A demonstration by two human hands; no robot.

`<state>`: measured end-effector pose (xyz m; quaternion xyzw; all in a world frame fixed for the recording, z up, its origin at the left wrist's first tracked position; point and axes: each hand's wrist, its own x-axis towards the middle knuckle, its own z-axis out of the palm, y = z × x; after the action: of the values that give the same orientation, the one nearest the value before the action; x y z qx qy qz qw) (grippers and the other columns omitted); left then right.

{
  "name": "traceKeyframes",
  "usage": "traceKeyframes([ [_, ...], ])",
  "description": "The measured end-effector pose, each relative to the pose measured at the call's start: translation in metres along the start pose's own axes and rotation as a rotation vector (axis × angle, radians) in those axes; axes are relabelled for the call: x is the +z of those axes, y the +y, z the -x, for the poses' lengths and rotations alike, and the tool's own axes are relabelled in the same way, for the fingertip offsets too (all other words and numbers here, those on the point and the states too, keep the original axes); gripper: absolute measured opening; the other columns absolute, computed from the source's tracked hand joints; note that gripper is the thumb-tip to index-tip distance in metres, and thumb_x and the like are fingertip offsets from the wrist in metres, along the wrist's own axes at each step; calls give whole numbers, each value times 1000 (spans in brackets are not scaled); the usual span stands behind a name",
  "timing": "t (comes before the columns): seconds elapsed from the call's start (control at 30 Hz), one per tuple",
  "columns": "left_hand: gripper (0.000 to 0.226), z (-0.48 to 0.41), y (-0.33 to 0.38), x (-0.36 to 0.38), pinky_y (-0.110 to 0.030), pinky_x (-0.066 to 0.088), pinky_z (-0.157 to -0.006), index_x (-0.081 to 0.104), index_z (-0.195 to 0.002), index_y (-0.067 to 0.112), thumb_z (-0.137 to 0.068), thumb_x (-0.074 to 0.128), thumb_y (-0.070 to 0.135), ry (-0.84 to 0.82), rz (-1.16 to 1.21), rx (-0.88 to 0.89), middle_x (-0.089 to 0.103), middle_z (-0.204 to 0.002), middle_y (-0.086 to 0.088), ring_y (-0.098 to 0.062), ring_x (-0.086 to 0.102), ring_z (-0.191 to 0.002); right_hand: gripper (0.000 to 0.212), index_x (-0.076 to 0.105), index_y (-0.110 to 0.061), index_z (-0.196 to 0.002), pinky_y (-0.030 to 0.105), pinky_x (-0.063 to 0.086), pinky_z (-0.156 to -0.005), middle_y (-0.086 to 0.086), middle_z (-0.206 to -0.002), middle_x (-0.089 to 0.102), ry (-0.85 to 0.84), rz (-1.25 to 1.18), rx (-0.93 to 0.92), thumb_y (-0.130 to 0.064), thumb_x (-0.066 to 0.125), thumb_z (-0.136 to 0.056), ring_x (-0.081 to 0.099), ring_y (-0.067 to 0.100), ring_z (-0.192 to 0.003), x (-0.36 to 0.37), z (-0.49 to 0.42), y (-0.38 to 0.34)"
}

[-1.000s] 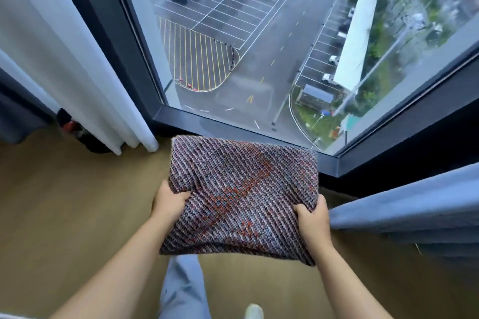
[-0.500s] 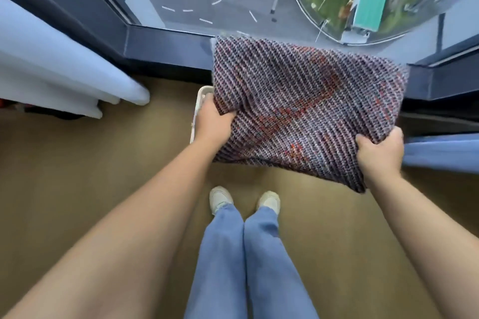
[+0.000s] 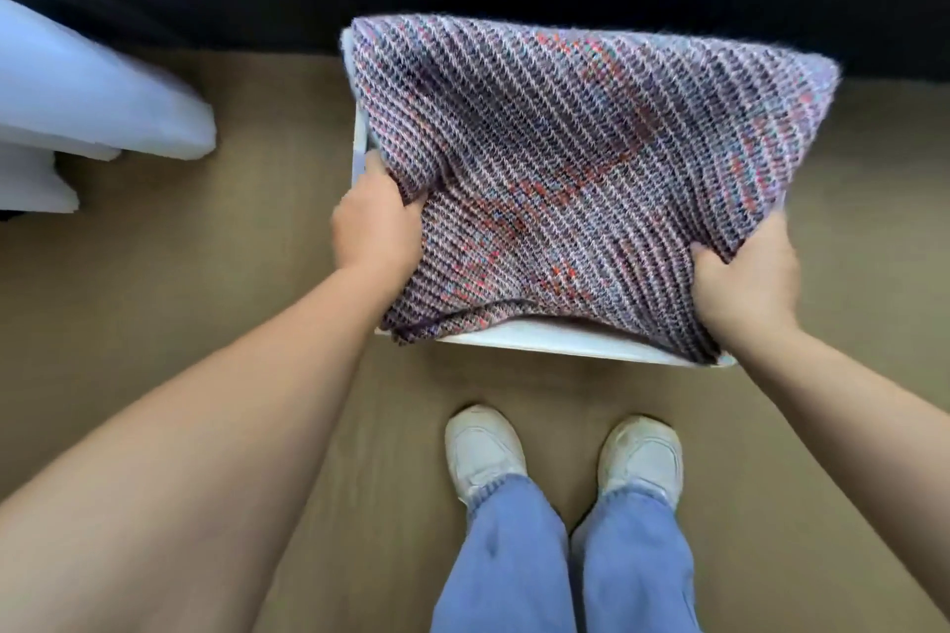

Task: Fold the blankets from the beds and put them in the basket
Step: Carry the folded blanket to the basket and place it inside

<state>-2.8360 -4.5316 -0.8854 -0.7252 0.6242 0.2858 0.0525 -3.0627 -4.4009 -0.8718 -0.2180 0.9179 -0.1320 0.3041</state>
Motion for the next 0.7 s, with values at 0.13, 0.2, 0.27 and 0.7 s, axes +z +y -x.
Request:
traceKeyframes([
  [0.13,37,1,3,5,-42,42,-77,39,-117,7,-89,52,27,-104,-127,7,59,-112,-21,-42,55,-102,48,35,-2,-127,45,41,-91,28,-120,55,-123,207,38,-10,50,-82,51,46,-108,0,-8,9],
  [0.2,39,0,9,-2,-42,42,-80,37,-120,5,-89,50,25,-208,-210,-24,56,-117,-21,-41,54,-107,48,38,-1,-125,43,42,-91,27,-120,55,-245,297,51,-11,51,-81,52,45,-108,-13,-13,5],
  [0.27,49,-3,19,-10,-44,42,-88,32,-127,2,-87,53,23,-246,-318,-53,50,-125,-21,-39,50,-114,54,36,-1,-129,41,41,-95,25,-127,51,-320,332,82,-13,58,-80,49,43,-115,-24,-18,-1],
  [0.7,133,-14,31,26,-55,-4,-110,-15,-145,25,-49,58,82,-97,-620,714,-12,-155,-19,-34,-11,-142,132,-11,-30,-146,50,-9,-112,19,-155,-12,-262,724,-869,-72,70,-50,-11,37,-142,15,-47,-35],
])
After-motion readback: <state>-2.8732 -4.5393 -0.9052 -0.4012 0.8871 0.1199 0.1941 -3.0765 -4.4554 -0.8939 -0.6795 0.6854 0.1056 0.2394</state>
